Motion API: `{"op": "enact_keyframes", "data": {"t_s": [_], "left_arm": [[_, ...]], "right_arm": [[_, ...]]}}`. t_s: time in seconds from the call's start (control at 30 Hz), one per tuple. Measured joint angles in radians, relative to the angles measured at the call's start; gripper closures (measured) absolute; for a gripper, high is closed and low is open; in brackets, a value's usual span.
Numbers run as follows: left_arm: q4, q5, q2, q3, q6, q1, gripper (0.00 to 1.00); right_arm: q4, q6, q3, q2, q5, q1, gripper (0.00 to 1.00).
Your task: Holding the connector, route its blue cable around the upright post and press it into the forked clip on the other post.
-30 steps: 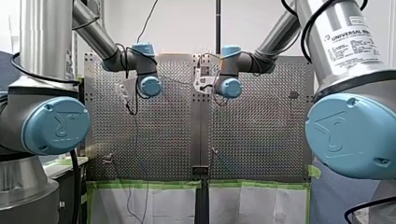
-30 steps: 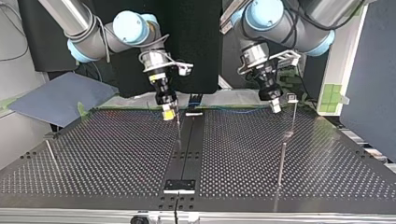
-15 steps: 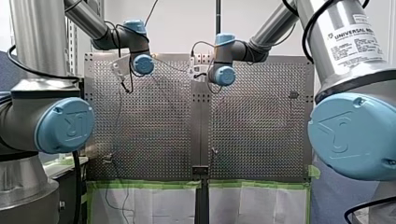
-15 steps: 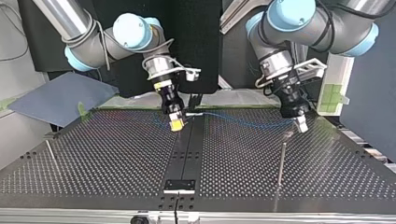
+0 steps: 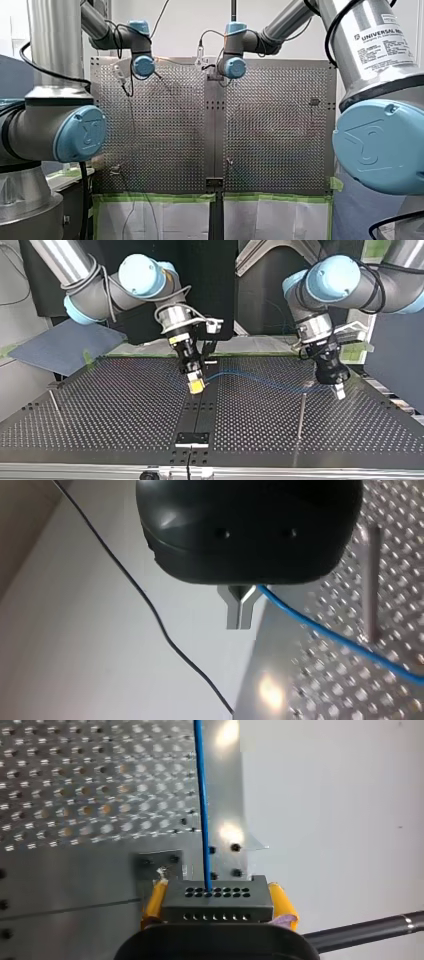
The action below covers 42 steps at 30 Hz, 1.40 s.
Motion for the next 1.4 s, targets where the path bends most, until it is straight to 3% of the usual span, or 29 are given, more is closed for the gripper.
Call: {"op": "enact_keyframes", "data": {"t_s": [0.23,0.6,0.93,1.2,1.4], "left_arm": [[-0.041,0.073,-0.058,0.073,-0.028,0.057,0.99],[-0.089,0.159,-0.129,0.172,-0.048,0.090,0.99],[-0.094,0.175,-0.165,0.176,-0.117,0.115,0.99],[-0.055,0.200,-0.171,0.138,-0.139,0.123,0.99],[-0.039,0.238,-0.209,0.128,-0.156,0.122,0.99]], "right_arm": [[0.017,0.004,-0.073,0.001,0.000,-0.001,0.98],[0.029,0.014,-0.150,0.023,-0.033,-0.011,0.98],[0.053,0.010,-0.164,0.062,-0.046,-0.011,0.98],[0.065,0.004,-0.164,0.085,-0.040,-0.012,0.98],[0.055,0.005,-0.164,0.099,-0.037,-0.017,0.98]]}}
